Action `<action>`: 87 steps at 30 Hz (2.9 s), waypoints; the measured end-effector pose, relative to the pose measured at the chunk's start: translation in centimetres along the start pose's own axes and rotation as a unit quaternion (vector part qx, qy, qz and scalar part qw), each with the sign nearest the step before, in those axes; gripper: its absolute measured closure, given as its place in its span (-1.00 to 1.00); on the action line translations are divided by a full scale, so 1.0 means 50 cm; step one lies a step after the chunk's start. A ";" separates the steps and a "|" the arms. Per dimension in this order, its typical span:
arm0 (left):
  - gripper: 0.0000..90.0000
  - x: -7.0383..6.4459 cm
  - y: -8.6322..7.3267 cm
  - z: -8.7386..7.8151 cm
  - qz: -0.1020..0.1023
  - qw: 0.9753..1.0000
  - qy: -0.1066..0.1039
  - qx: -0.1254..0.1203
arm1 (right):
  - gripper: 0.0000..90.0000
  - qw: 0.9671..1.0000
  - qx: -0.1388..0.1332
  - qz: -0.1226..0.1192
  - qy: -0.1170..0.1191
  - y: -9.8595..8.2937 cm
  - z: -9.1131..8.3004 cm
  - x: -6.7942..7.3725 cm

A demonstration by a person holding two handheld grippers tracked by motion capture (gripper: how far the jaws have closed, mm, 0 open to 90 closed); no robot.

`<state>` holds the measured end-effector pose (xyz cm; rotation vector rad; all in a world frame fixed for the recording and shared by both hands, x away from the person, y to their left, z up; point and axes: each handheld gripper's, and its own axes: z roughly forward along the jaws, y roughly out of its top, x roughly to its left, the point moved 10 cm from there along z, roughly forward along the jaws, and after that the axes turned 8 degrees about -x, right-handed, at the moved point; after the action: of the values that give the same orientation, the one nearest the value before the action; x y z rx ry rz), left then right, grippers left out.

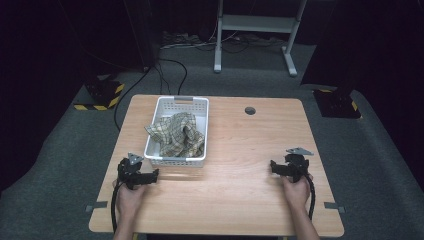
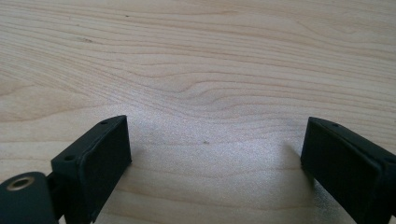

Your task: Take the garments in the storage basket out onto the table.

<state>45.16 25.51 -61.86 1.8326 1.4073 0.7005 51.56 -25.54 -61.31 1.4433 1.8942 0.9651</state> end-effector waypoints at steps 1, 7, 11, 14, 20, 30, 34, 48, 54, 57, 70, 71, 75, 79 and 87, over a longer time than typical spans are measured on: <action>-0.94 0.000 0.000 0.000 0.000 1.000 0.000 0.000 | -0.82 1.000 0.000 0.000 0.000 0.000 0.000 0.000; -0.93 0.001 0.000 0.000 0.000 1.000 -0.001 0.000 | -0.83 1.000 0.000 0.000 -0.001 0.000 0.000 0.000; -0.93 0.001 0.000 -0.001 -0.001 1.000 -0.001 0.000 | -0.97 1.000 0.009 0.013 -0.015 -0.002 0.003 -0.005; -0.93 0.001 0.000 -0.001 -0.001 1.000 -0.001 0.000 | -0.97 1.000 0.010 0.011 -0.012 -0.004 0.001 -0.005; -0.92 0.001 0.000 -0.001 -0.001 1.000 0.000 0.000 | -0.92 1.000 0.005 0.018 -0.013 -0.004 -0.002 -0.009; -0.92 0.001 0.000 -0.001 -0.001 1.000 0.000 -0.001 | -0.89 1.000 0.003 0.024 -0.011 -0.007 -0.011 -0.015; -0.92 0.001 0.000 -0.001 -0.001 1.000 0.000 0.000 | -0.94 1.000 0.013 0.017 -0.023 -0.012 -0.012 -0.017; -0.92 0.001 0.000 -0.001 -0.001 1.000 0.000 0.000 | -0.93 0.998 -0.023 0.051 0.021 0.004 -0.048 -0.015; -0.92 0.001 0.000 -0.001 -0.001 1.000 0.000 -0.001 | -0.93 0.997 -0.038 0.060 0.036 0.018 -0.059 -0.008; -0.92 0.001 0.000 -0.001 -0.001 1.000 0.000 -0.001 | -0.93 0.996 -0.047 0.064 0.043 0.028 -0.064 -0.003; -0.92 0.001 0.000 -0.001 -0.001 1.000 0.000 -0.001 | -0.92 0.993 -0.059 0.073 0.074 0.052 -0.073 0.016; -0.92 0.001 0.000 -0.001 -0.001 1.000 0.000 -0.001 | -0.91 0.993 -0.060 0.074 0.074 0.053 -0.073 0.016; -0.92 0.001 0.000 -0.001 -0.001 1.000 0.000 -0.001 | -0.91 0.993 -0.063 0.069 0.077 0.059 -0.074 0.021; -0.92 0.001 0.000 -0.001 -0.001 1.000 0.000 -0.001 | -0.91 0.992 -0.068 0.063 0.084 0.068 -0.075 0.030; -0.92 0.001 0.000 -0.001 -0.001 1.000 0.000 -0.001 | -0.91 0.991 -0.078 0.052 0.095 0.088 -0.079 0.047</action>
<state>45.16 25.56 -61.83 1.8298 1.4075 0.7000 50.29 -23.37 -55.47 1.4111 1.8421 1.3102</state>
